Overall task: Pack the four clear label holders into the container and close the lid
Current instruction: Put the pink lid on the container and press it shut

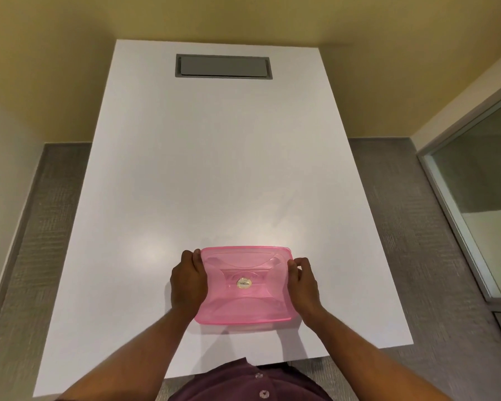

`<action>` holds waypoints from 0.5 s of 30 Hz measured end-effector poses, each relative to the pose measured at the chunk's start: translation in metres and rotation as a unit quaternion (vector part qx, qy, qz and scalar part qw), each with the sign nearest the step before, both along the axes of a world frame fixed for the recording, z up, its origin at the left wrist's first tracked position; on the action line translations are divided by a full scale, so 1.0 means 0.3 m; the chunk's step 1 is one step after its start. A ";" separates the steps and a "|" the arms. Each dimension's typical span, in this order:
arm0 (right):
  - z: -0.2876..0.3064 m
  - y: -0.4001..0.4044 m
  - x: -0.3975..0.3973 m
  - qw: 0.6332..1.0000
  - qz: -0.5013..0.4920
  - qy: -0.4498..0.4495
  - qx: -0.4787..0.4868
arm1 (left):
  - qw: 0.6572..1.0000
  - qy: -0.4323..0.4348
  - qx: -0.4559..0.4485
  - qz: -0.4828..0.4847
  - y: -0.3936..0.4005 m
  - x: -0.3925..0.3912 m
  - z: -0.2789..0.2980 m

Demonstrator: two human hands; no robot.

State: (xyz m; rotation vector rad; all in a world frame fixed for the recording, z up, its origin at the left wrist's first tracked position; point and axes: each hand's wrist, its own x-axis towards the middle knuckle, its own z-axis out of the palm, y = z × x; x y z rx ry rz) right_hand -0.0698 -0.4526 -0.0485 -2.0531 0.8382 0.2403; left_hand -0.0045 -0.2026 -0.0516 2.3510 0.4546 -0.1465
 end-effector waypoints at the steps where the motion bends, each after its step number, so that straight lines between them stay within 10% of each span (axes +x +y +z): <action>1: 0.003 -0.006 0.002 1.000 0.004 0.004 0.008 | 1.000 -0.002 -0.001 -0.001 0.001 0.000 0.001; 15: 0.035 -0.011 0.208 0.990 0.079 0.034 -0.108 | 0.999 -0.012 -0.025 -0.033 0.016 -0.003 0.012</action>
